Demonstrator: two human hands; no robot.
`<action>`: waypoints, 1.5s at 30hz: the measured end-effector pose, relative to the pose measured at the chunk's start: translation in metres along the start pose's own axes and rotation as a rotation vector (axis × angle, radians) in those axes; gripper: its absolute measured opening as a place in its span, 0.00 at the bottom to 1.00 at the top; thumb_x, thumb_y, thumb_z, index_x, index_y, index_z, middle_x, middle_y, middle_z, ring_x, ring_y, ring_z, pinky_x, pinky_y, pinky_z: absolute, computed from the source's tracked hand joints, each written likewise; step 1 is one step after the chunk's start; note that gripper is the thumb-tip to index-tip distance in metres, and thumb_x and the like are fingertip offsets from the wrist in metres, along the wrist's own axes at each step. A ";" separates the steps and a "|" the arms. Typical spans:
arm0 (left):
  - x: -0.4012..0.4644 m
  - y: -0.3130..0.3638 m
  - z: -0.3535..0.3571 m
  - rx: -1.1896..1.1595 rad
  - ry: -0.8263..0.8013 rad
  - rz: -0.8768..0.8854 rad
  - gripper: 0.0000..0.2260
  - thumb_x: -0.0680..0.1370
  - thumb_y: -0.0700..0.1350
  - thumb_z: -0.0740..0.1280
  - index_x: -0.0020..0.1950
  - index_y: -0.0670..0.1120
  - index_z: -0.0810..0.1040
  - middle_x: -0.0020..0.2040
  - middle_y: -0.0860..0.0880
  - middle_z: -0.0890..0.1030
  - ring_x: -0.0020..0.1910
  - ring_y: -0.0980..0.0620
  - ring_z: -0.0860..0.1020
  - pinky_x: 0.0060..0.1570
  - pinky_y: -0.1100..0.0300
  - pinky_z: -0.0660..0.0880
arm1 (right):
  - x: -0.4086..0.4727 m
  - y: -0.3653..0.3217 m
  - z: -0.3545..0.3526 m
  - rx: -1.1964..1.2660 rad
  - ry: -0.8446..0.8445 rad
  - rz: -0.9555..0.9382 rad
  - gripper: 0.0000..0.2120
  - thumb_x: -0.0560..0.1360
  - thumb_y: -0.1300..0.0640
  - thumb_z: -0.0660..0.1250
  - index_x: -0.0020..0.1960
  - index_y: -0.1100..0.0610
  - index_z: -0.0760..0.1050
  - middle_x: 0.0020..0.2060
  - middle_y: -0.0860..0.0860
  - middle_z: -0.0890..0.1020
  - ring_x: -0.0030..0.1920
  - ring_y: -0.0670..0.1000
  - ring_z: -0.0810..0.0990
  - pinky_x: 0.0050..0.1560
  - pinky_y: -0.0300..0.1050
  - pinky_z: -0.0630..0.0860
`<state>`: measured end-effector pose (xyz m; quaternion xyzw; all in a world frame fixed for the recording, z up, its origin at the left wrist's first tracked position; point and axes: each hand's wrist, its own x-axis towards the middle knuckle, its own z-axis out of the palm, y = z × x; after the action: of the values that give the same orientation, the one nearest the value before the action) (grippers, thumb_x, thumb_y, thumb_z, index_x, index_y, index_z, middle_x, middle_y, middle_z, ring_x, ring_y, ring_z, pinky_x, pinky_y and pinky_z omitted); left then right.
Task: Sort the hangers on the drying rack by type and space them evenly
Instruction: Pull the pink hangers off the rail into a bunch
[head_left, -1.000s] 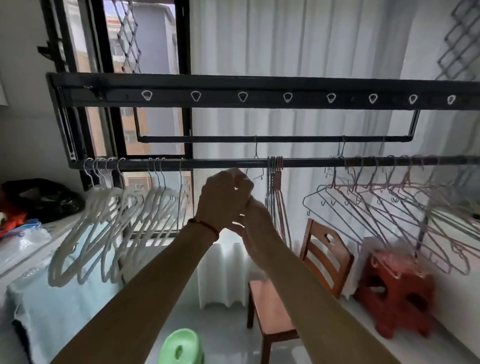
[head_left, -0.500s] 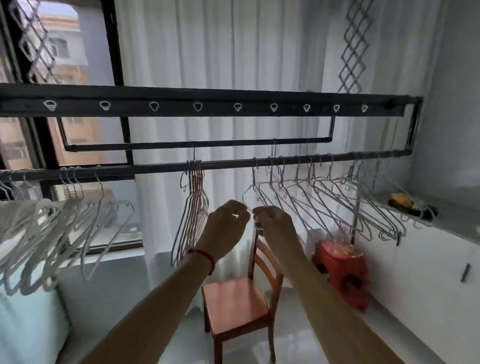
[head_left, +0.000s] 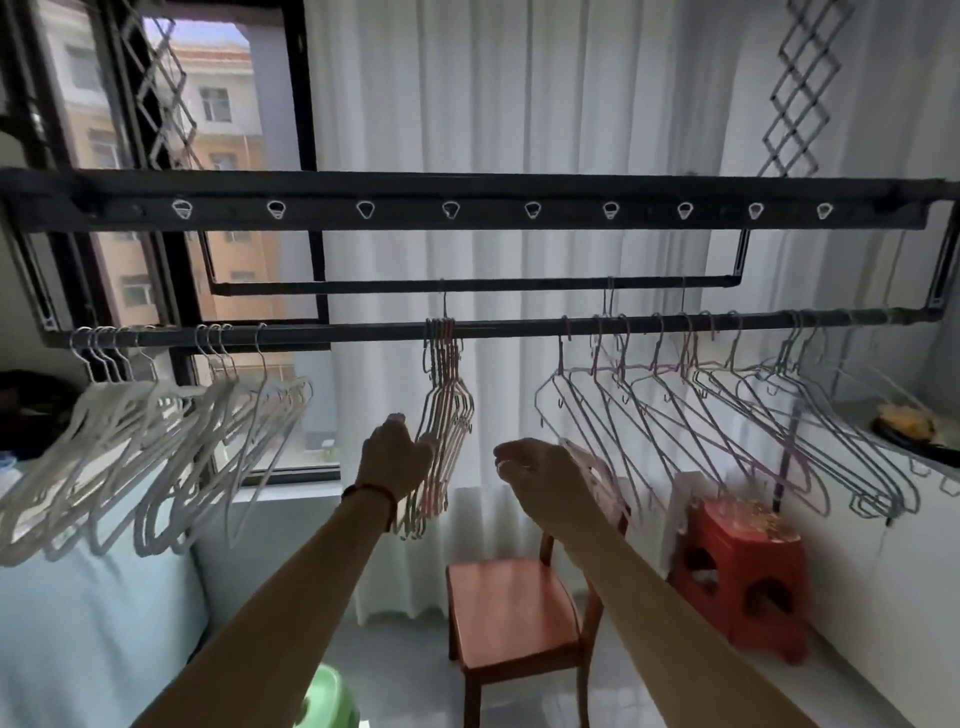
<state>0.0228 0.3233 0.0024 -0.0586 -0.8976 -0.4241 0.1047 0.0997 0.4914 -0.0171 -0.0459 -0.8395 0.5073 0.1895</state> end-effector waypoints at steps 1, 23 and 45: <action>0.008 -0.005 0.000 -0.050 -0.050 -0.037 0.26 0.78 0.49 0.65 0.73 0.38 0.68 0.69 0.37 0.74 0.69 0.39 0.72 0.70 0.49 0.67 | 0.009 -0.002 0.009 -0.012 -0.023 -0.002 0.13 0.74 0.55 0.68 0.57 0.51 0.83 0.50 0.46 0.86 0.53 0.48 0.83 0.62 0.50 0.77; 0.048 -0.038 0.006 -0.697 -0.113 -0.065 0.07 0.77 0.35 0.64 0.53 0.40 0.77 0.32 0.43 0.75 0.23 0.50 0.70 0.22 0.61 0.67 | 0.113 -0.015 0.061 0.294 0.035 0.196 0.10 0.81 0.61 0.62 0.47 0.62 0.81 0.23 0.49 0.72 0.20 0.45 0.67 0.22 0.36 0.62; 0.034 -0.029 0.028 -0.129 0.002 0.101 0.26 0.75 0.41 0.69 0.71 0.46 0.67 0.45 0.49 0.80 0.40 0.49 0.80 0.42 0.56 0.78 | 0.126 0.077 0.067 0.528 -0.313 0.611 0.15 0.79 0.69 0.48 0.47 0.66 0.73 0.26 0.51 0.68 0.20 0.44 0.64 0.17 0.36 0.58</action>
<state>-0.0196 0.3277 -0.0286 -0.1100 -0.8642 -0.4754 0.1226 -0.0501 0.5068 -0.0776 -0.1646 -0.6474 0.7383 -0.0937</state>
